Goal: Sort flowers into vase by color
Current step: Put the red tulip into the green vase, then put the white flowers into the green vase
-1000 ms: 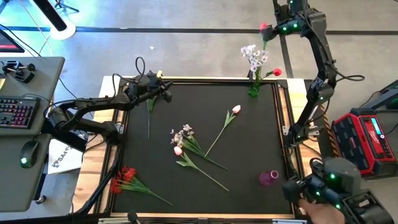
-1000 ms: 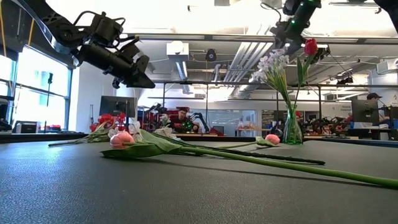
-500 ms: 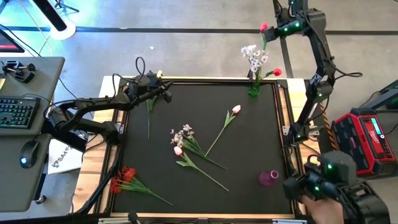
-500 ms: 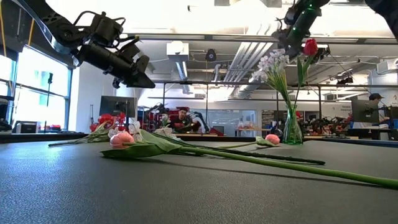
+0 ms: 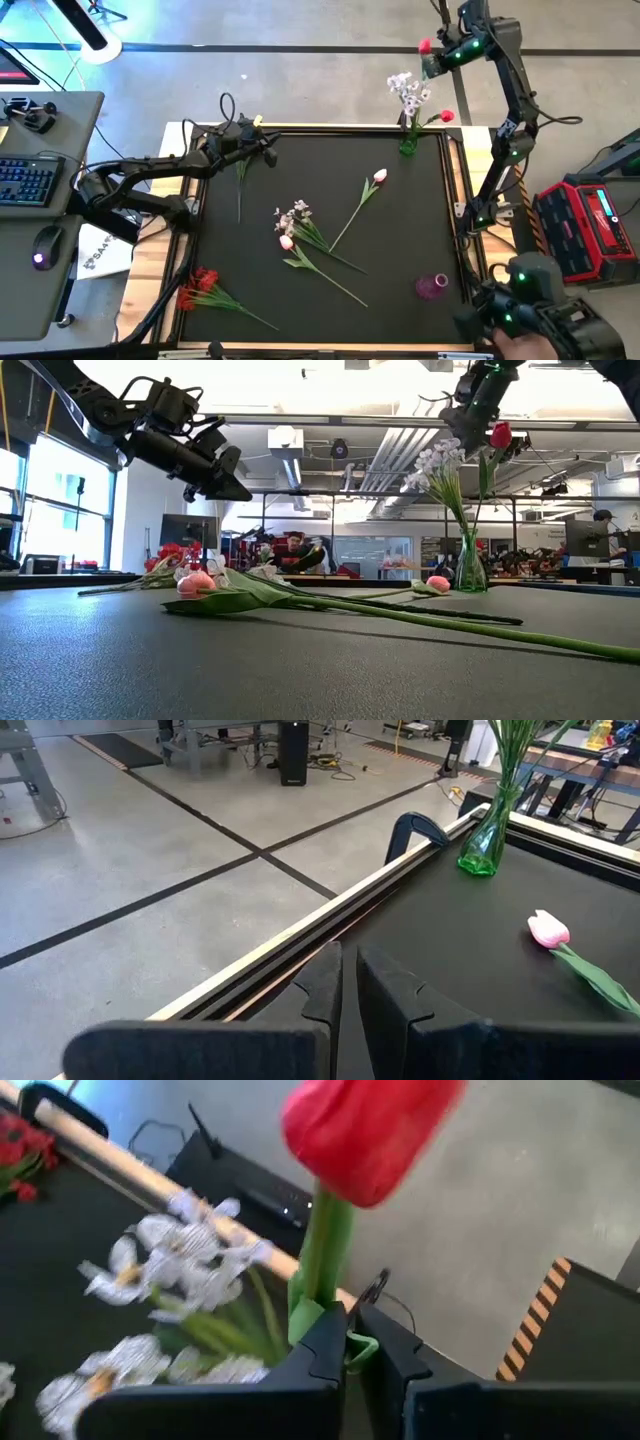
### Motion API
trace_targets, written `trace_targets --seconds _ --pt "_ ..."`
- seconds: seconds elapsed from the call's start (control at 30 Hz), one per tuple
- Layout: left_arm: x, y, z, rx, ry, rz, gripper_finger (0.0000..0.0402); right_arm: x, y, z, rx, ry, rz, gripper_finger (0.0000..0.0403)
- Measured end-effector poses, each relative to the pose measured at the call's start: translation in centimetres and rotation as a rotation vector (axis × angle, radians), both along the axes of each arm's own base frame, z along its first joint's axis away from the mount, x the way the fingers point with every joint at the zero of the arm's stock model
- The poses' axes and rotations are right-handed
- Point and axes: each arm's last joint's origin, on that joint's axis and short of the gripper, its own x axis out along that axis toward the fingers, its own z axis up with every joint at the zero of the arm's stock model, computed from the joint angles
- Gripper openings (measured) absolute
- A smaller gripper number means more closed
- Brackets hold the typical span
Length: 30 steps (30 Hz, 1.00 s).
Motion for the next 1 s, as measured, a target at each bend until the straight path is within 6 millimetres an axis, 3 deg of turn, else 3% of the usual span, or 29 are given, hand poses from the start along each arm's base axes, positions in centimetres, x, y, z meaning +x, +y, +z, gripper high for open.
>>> trace_targets --seconds 0.37,0.57,0.8,1.0 --pt "0.0 0.0 0.0 0.011 0.009 -0.004 0.0021 0.8 3.8 1.3 0.056 0.097 0.005 0.0003" --pt "0.0 0.0 0.0 0.014 0.011 -0.004 0.0021 0.8 3.7 1.3 0.062 0.085 -0.032 0.0012" --pt "0.2 0.2 0.5 -0.039 0.002 0.000 0.0021 0.3 4.1 1.9 0.071 0.044 -0.119 0.0098" --pt "1.5 0.4 3.0 -0.135 0.086 -0.106 0.0021 -0.3 5.6 3.8 0.011 -0.055 -0.248 0.0186"
